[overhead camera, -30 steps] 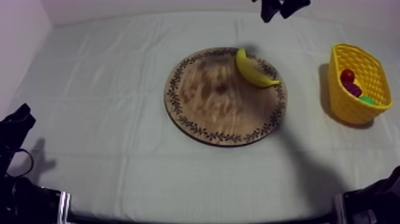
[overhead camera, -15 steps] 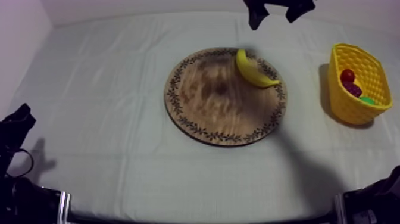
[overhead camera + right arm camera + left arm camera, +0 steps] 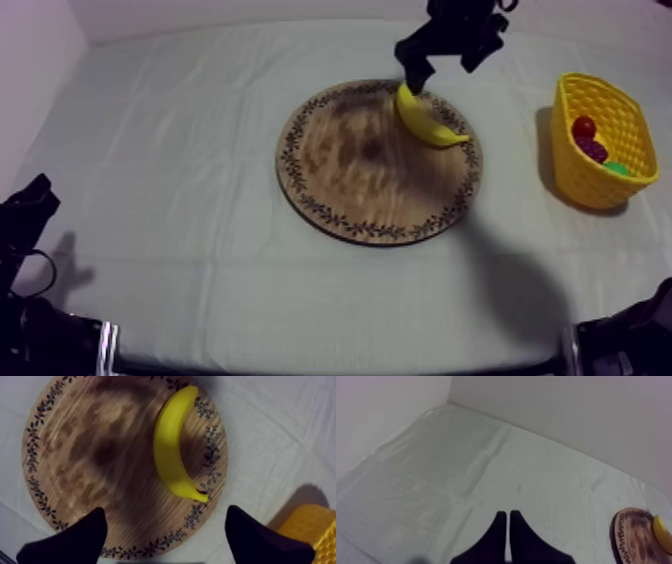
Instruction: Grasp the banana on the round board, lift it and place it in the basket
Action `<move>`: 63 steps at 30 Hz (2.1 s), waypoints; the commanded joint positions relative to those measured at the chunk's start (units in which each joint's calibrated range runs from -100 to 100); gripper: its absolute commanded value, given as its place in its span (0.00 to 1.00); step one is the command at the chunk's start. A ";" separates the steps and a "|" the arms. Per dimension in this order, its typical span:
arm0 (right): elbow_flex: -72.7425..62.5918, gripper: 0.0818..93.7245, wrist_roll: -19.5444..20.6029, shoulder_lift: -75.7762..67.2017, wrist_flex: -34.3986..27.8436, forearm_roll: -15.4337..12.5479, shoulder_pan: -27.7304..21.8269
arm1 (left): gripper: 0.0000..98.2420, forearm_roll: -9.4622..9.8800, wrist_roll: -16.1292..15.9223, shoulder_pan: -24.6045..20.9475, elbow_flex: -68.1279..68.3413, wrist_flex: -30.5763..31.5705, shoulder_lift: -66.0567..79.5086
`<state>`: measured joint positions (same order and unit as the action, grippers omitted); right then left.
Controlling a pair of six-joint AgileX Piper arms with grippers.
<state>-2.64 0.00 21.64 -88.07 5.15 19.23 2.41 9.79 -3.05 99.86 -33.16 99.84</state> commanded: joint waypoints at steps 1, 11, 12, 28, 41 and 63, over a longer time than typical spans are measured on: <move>0.23 0.79 0.13 1.98 1.55 0.27 0.09 | 0.00 0.01 0.00 -0.02 0.03 0.01 -0.02; 0.67 0.79 1.05 10.82 8.17 2.77 0.30 | 0.00 0.01 0.00 -0.02 0.03 0.01 -0.02; 0.68 0.79 1.24 11.65 8.82 3.12 0.34 | 0.00 0.01 0.00 -0.02 0.03 0.01 -0.02; -1.56 0.71 2.55 19.31 16.36 5.58 0.78 | 0.00 0.01 0.00 -0.02 0.03 0.01 -0.02; -2.85 0.40 1.48 20.73 18.24 6.32 0.45 | 0.00 0.01 0.00 -0.02 0.03 0.01 -0.02; -2.99 0.20 -2.55 11.75 14.58 5.68 0.08 | 0.00 0.01 0.00 -0.02 0.03 0.01 -0.02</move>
<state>-5.35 -1.97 34.99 -72.68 11.19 19.46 2.41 9.79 -3.05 99.86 -33.16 99.84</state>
